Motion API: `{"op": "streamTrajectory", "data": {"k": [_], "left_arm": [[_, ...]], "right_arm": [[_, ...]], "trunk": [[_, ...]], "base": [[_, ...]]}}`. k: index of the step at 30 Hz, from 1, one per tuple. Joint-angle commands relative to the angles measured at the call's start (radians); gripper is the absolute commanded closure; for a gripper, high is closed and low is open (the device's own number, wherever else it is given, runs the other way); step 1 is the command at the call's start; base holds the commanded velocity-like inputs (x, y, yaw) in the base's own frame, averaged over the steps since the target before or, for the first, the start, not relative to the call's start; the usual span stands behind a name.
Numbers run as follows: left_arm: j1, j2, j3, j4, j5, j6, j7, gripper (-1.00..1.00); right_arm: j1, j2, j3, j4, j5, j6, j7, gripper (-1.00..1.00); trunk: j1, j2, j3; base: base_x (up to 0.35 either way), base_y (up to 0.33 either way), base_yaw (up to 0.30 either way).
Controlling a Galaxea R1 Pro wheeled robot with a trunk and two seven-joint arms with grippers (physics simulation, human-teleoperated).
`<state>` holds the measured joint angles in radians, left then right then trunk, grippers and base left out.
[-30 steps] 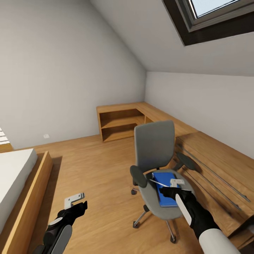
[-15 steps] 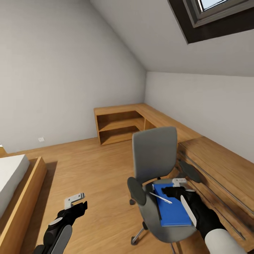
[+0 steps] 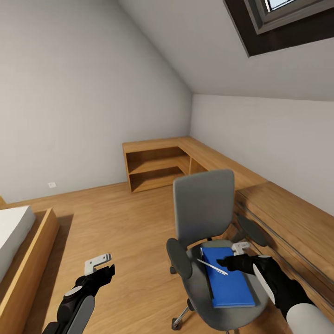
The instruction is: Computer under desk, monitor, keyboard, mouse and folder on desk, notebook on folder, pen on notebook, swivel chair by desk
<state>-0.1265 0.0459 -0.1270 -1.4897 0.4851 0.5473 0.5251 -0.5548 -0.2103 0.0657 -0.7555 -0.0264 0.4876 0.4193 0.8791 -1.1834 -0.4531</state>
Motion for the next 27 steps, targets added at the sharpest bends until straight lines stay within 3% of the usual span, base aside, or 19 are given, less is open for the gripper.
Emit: {"op": "streamTrajectory", "data": {"k": [1, 4, 8, 18, 27], "left_arm": [[-0.001, 0.001, -0.002, -0.001, 0.01, 0.001, 0.01, -1.0], [-0.001, 0.001, -0.003, -0.001, 0.01, 0.002, 0.01, -1.0], [-0.001, 0.0, -0.003, -0.001, 0.01, 0.002, 0.01, -1.0], [-0.001, -0.002, -0.001, -0.022, 0.011, 0.003, 0.01, -1.0], [-0.001, -0.004, -0.002, -0.029, 0.01, 0.003, 0.012, -1.0]], "right_arm": [[-0.001, -0.001, 0.003, -0.001, 0.021, 0.004, 0.014, -1.0], [-0.001, 0.002, 0.003, -0.001, 0.083, 0.002, 0.039, -1.0], [-0.001, 0.005, 0.003, -0.001, 0.108, 0.002, 0.045, -1.0], [-0.001, 0.01, 0.002, 0.002, 0.115, 0.006, 0.041, -1.0], [-0.001, 0.028, 0.002, 0.004, 0.118, 0.008, 0.024, -1.0]], "trunk": [[0.0, -0.001, -0.001], [0.0, -0.001, -0.001], [0.0, -0.001, -0.001], [0.0, -0.001, -0.001], [0.035, -0.064, -0.029]], "base": [[0.199, 0.0, 0.0], [0.264, 0.0, 0.0], [0.294, 0.0, 0.0], [0.102, 0.0, 0.0], [0.001, 0.0, 0.0]]}}
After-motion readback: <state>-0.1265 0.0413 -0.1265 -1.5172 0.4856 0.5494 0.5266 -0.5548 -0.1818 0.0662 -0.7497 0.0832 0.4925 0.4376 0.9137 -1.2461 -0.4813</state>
